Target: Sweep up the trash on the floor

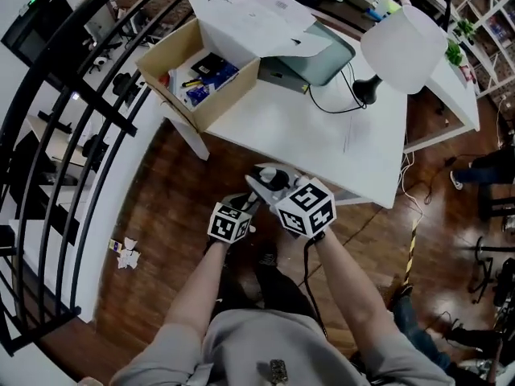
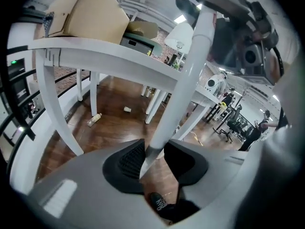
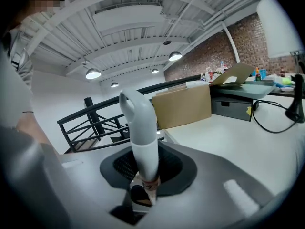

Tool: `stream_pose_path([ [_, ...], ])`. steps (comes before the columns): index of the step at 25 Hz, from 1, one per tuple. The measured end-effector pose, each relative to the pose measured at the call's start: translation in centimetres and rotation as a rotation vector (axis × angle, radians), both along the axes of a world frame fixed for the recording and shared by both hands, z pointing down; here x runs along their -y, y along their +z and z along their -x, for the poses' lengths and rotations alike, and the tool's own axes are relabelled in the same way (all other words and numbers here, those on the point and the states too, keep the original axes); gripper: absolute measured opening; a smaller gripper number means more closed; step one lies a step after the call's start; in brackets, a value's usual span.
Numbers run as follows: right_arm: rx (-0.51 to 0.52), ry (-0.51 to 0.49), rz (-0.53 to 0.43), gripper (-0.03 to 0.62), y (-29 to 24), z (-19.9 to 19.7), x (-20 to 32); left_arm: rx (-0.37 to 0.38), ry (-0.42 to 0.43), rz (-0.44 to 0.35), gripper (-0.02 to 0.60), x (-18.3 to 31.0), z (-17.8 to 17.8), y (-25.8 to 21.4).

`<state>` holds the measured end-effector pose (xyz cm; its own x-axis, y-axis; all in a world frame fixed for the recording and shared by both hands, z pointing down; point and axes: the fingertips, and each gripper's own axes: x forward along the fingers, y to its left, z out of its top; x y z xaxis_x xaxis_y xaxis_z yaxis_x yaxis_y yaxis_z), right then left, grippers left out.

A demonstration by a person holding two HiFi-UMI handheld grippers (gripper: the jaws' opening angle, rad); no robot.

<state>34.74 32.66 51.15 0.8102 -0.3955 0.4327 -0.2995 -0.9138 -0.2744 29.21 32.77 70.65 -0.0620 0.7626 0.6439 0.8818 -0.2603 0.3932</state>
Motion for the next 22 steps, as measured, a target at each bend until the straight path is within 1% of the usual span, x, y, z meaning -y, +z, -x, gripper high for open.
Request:
stream_pose_path([
  [2, -0.008, -0.001, 0.013, 0.072, 0.2, -0.2, -1.6, -0.006, -0.031, -0.006, 0.128, -1.4, -0.5, 0.4],
  [3, -0.015, 0.001, 0.028, 0.083, 0.2, -0.2, -2.3, -0.007, -0.052, -0.011, 0.129, -1.9, -0.8, 0.6],
  [5, -0.03, 0.013, 0.049, 0.142, -0.1, 0.3, -4.1, -0.01, -0.088, -0.023, 0.128, -2.6, -1.3, 1.0],
  [7, -0.039, 0.031, 0.053, 0.176, -0.5, 1.3, -5.8, -0.017, -0.104, -0.031, 0.129, -3.3, -1.6, 1.3],
  [11, -0.062, 0.097, 0.044, 0.17, -1.4, 3.4, -8.9, -0.031, -0.159, -0.034, 0.126, -4.4, -2.6, 1.6],
  [13, -0.068, 0.125, 0.044, 0.162, -1.7, 4.4, -10.2, -0.036, -0.169, -0.032, 0.127, -5.1, -3.1, 1.8],
  [18, -0.063, 0.155, 0.051, 0.116, -1.6, 6.5, -12.1, -0.048, -0.203, -0.036, 0.127, -6.4, -3.9, 2.2],
  [22, -0.055, 0.181, 0.047, 0.092, -1.6, 7.9, -12.9, -0.051, -0.242, -0.045, 0.127, -6.8, -4.1, 2.3],
])
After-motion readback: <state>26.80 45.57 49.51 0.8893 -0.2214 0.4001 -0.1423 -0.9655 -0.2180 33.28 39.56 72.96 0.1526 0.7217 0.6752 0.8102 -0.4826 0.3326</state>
